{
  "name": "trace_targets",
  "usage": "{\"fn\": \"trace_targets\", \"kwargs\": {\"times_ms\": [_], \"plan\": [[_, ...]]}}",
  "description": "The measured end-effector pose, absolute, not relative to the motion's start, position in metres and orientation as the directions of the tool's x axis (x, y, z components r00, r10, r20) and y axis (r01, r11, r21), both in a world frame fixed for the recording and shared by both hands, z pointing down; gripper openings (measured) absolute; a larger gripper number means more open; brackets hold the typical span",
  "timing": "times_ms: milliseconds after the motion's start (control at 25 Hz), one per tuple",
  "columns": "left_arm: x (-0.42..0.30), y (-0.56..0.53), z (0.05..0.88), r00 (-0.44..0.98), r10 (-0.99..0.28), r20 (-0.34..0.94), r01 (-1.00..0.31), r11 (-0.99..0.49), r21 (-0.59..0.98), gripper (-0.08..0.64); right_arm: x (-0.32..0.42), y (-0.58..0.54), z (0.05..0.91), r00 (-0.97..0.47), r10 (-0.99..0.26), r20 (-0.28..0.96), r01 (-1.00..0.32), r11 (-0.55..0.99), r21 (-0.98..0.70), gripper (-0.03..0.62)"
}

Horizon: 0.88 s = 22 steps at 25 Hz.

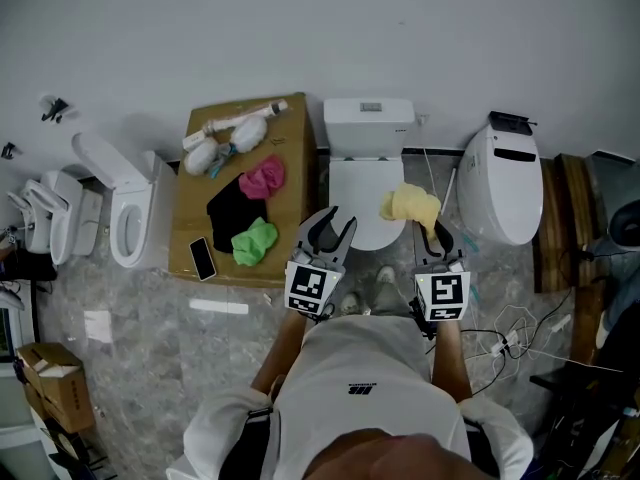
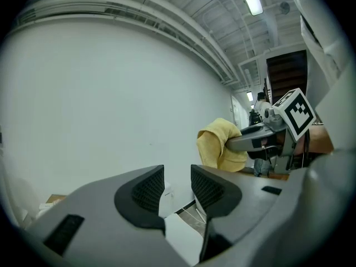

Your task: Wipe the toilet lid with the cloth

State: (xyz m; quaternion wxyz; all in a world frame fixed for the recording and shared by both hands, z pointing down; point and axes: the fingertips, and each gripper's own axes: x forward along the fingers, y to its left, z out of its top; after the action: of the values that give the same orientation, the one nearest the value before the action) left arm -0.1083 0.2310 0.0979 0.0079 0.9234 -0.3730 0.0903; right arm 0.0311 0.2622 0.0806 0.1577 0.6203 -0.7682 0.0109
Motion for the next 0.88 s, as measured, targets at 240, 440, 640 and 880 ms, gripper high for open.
{"fn": "trace_targets", "kwargs": {"times_ms": [240, 440, 640, 880], "plan": [[-0.098, 0.202, 0.106, 0.718, -0.673, 0.177, -0.677, -0.734, -0.044, 0.155, 0.041, 0.234, 0.087, -0.164, -0.951, 0.263, -0.960, 0.215, 0.180, 0.089], [-0.086, 0.175, 0.106, 0.718, -0.673, 0.179, -0.678, -0.734, -0.043, 0.155, 0.052, 0.209, 0.089, -0.163, -0.948, 0.273, -0.961, 0.216, 0.174, 0.089], [-0.075, 0.145, 0.114, 0.704, -0.683, 0.195, -0.690, -0.723, -0.040, 0.155, 0.064, 0.176, 0.102, -0.183, -0.938, 0.294, -0.958, 0.238, 0.162, 0.089], [-0.060, 0.104, 0.124, 0.677, -0.702, 0.220, -0.716, -0.698, -0.022, 0.155, 0.078, 0.132, 0.113, -0.226, -0.919, 0.323, -0.950, 0.281, 0.136, 0.089]]}}
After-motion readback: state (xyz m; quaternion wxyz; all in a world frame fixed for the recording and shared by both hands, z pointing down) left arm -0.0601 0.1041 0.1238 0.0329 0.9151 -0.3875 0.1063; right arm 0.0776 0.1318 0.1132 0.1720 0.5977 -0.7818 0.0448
